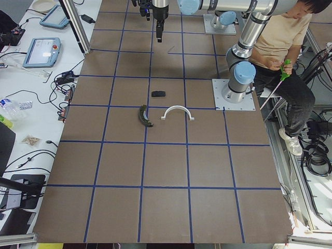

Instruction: Place bearing gear from tray to pile

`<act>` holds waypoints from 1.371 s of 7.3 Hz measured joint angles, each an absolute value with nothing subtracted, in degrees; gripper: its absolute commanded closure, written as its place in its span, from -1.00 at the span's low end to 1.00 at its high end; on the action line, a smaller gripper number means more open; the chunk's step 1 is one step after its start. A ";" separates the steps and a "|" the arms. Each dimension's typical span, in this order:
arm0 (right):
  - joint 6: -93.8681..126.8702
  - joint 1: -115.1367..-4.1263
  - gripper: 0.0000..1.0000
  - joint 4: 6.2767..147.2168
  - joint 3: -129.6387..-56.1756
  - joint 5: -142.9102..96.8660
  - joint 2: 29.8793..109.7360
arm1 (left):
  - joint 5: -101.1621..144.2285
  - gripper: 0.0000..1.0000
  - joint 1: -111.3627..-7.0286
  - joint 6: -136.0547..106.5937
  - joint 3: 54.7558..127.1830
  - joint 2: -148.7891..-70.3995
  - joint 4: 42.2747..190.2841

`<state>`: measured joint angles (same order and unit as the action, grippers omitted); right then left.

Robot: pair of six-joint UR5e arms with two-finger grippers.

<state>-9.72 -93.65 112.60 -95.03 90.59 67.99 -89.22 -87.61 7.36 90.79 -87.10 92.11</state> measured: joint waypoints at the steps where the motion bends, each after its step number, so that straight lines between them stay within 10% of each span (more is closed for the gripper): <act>1: -3.80 -98.49 1.00 113.94 -95.06 90.38 67.61 | -89.16 -1.00 -87.61 7.33 90.79 -87.10 92.11; 5: 11.56 -111.08 0.93 119.75 -95.39 88.67 63.75 | -88.82 -1.00 -87.62 7.30 90.72 -87.10 92.11; 7: 14.34 -113.55 -0.09 122.60 -95.67 88.39 61.22 | -88.85 -1.00 -87.61 7.33 90.71 -87.10 92.11; 10: 15.46 -114.70 -0.74 124.00 -96.75 88.36 60.23 | -88.95 -1.00 -87.64 7.35 90.70 -87.10 92.11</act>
